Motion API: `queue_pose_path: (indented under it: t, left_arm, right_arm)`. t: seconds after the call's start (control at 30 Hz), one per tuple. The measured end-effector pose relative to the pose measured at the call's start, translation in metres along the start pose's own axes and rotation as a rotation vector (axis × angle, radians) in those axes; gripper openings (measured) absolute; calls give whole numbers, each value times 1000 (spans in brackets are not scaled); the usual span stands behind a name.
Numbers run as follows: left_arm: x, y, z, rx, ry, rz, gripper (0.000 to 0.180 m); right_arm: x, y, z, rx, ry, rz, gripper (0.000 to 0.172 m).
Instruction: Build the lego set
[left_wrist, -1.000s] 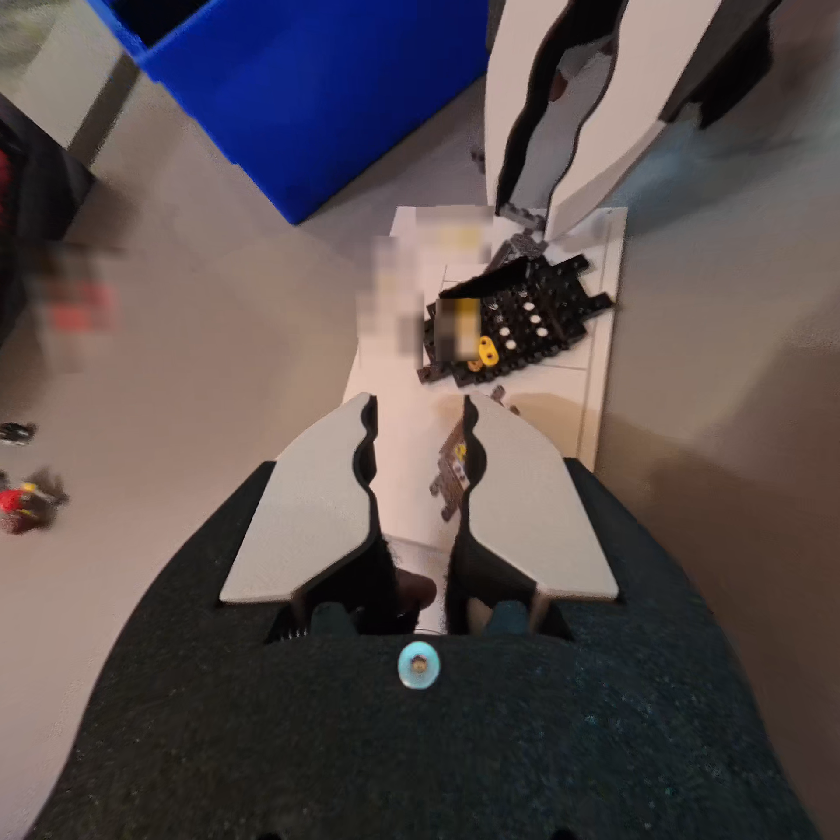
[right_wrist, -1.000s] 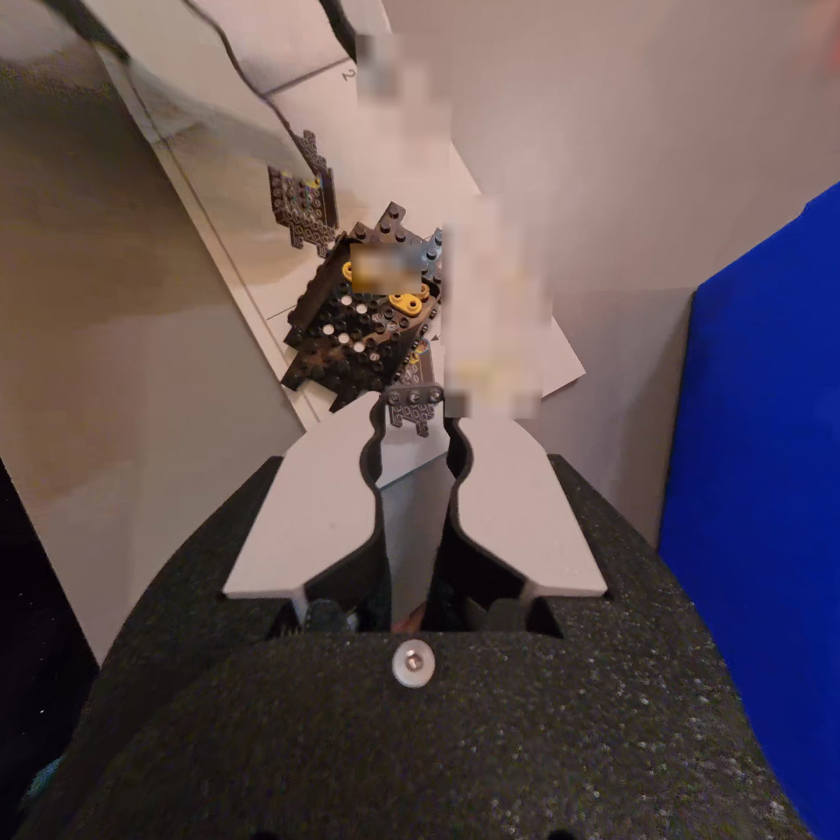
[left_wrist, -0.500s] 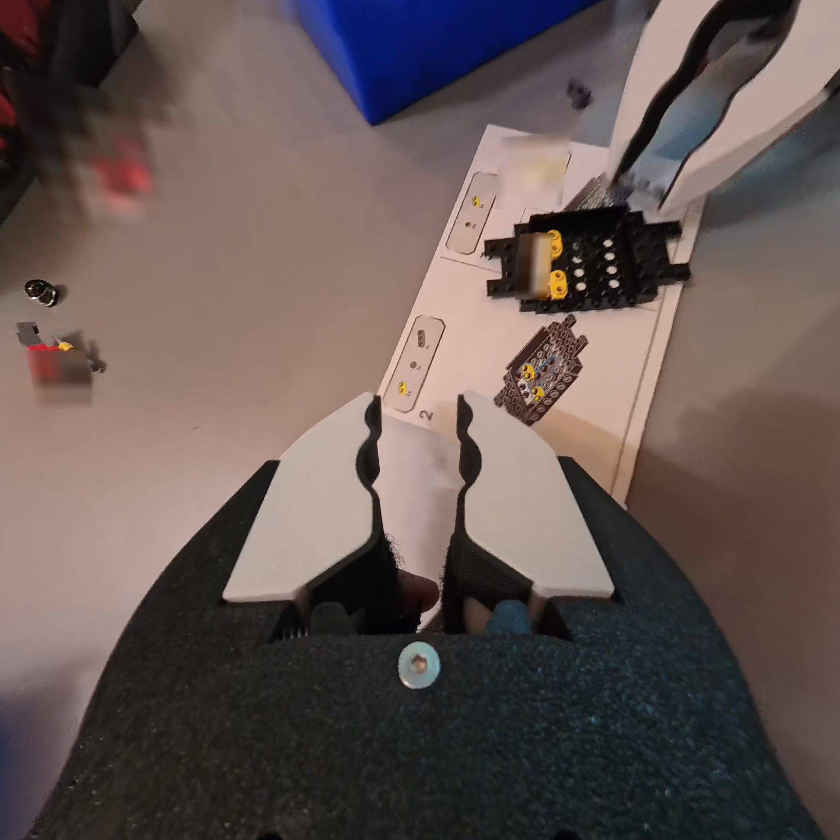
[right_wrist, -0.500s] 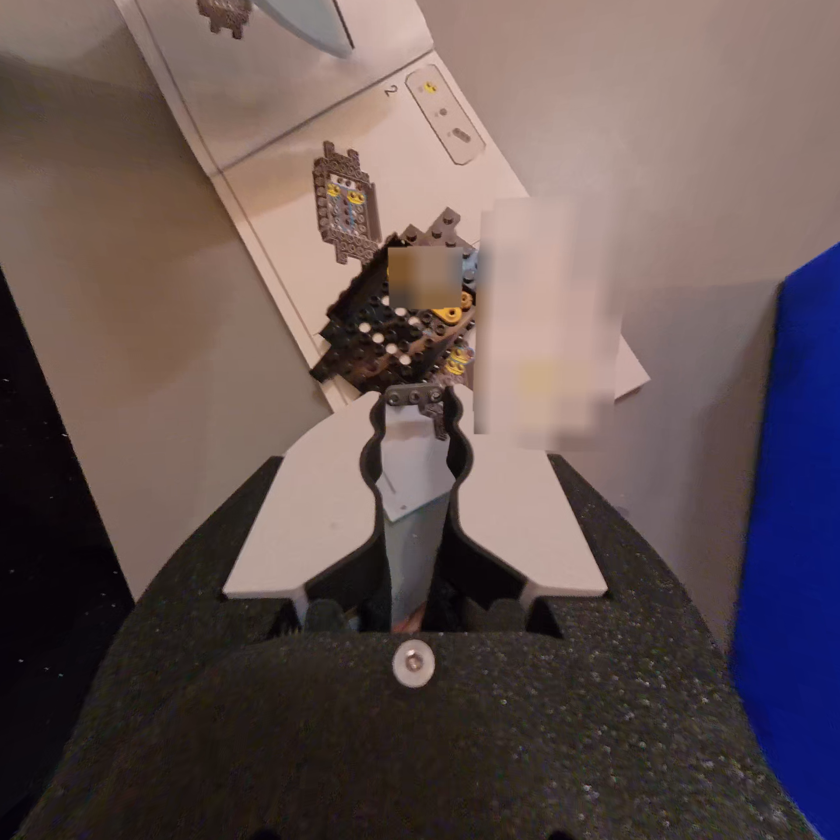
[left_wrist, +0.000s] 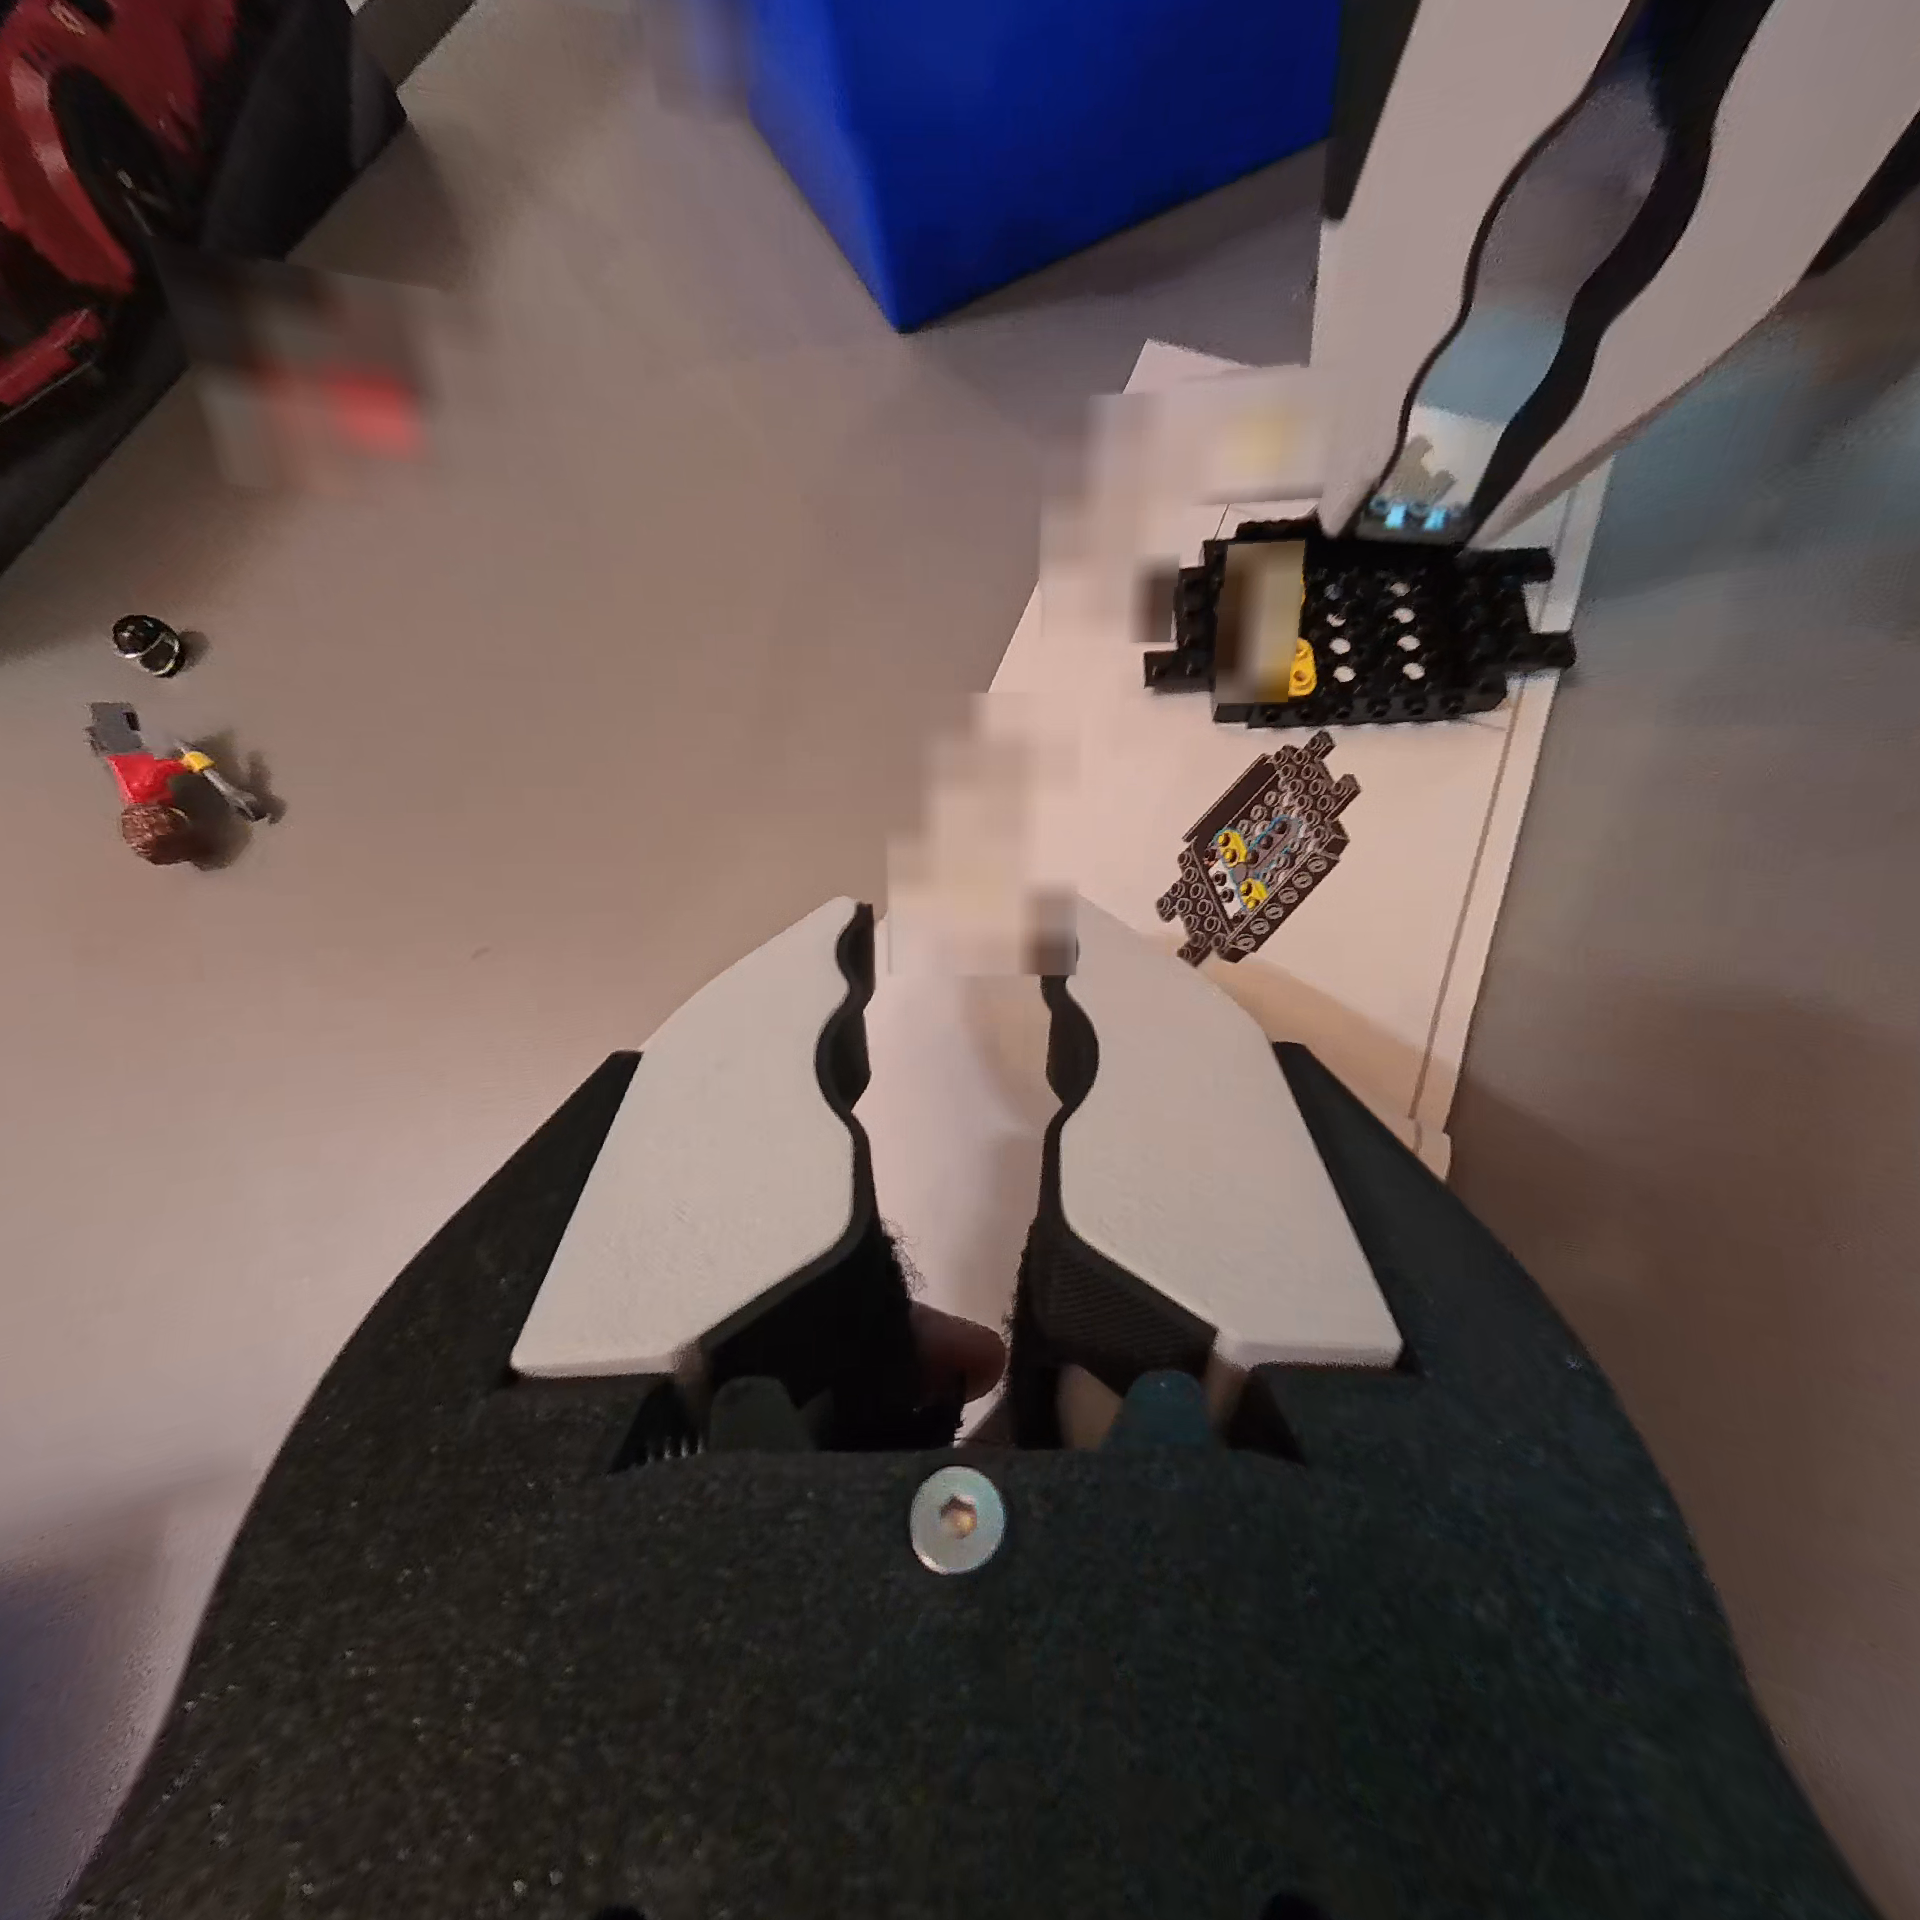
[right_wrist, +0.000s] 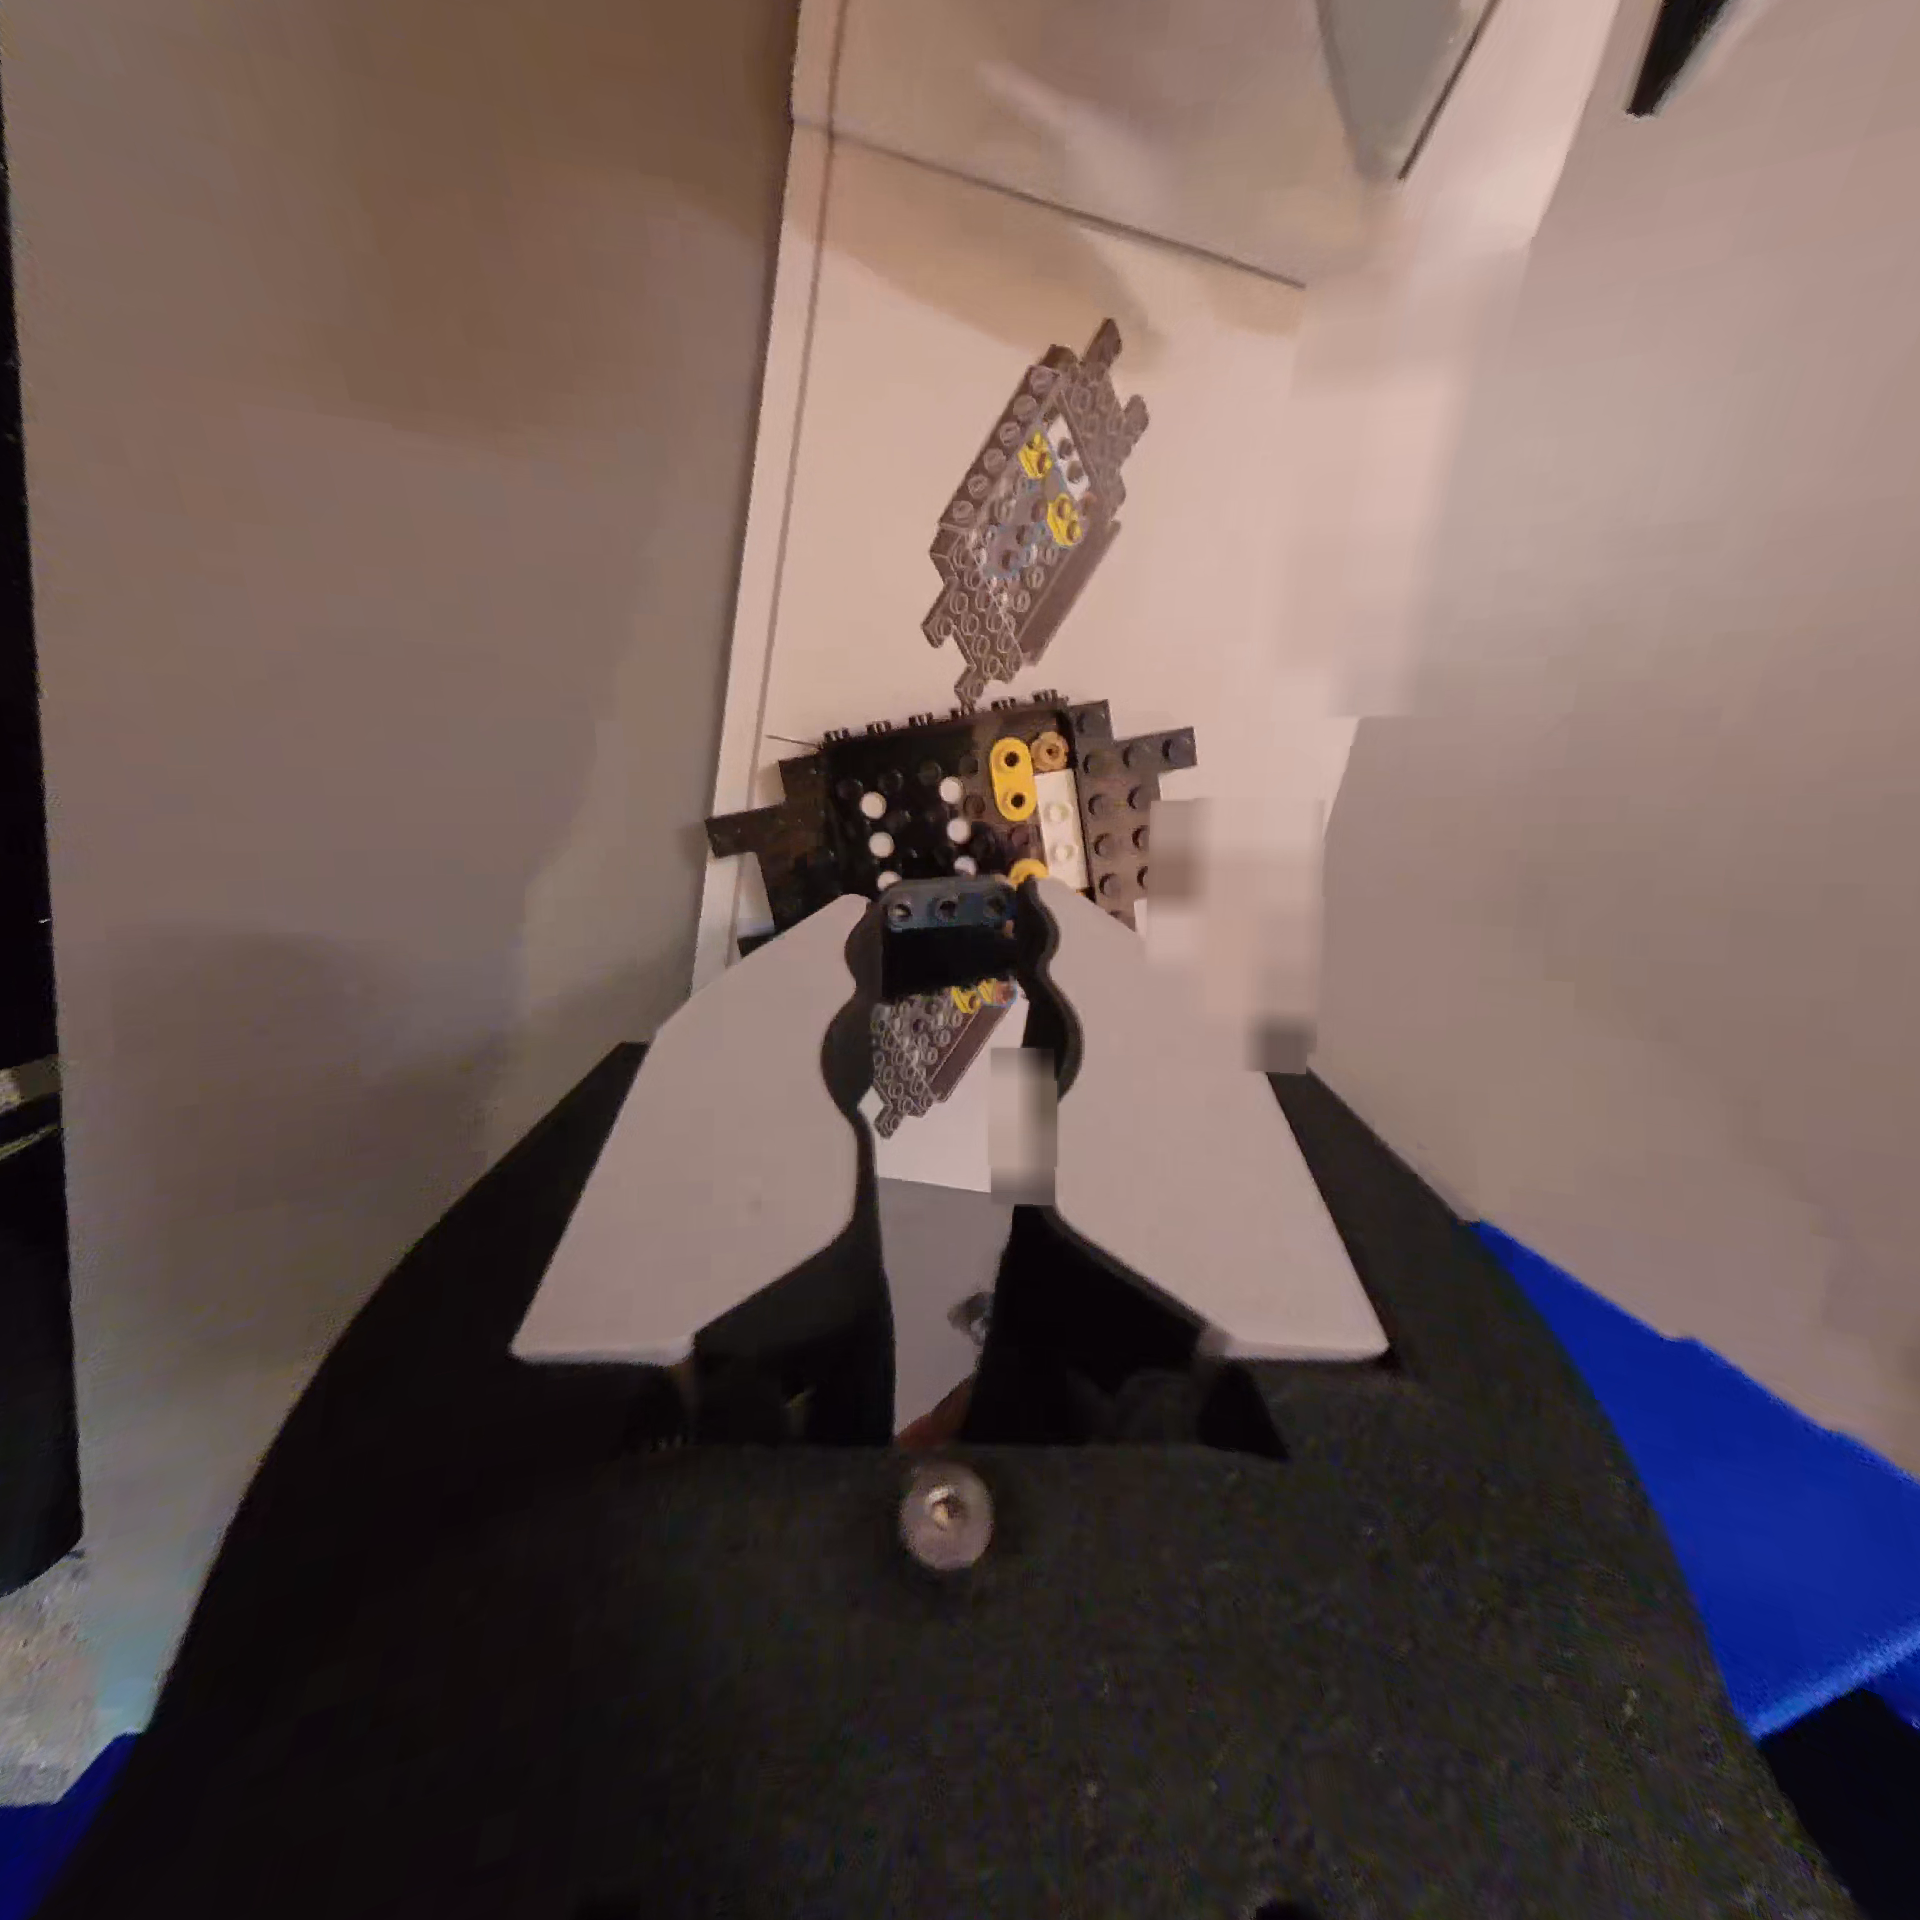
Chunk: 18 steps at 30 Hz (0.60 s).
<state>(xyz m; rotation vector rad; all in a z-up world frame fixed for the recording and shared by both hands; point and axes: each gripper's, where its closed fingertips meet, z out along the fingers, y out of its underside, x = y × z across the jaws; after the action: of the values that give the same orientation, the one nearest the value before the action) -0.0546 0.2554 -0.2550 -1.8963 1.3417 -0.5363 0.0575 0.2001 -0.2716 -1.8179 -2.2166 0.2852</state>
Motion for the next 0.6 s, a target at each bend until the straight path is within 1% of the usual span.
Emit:
queue_pose_path:
  t: [0.33,0.6]
  left_arm:
    - [-8,1,-9,29,-21,-25,30]
    - [-10,6,-6,2,-37,-3,31]
  right_arm:
    - [-4,3,10,-59,-68,-70,24]
    - [-3,5,14,-83,-88,-117,24]
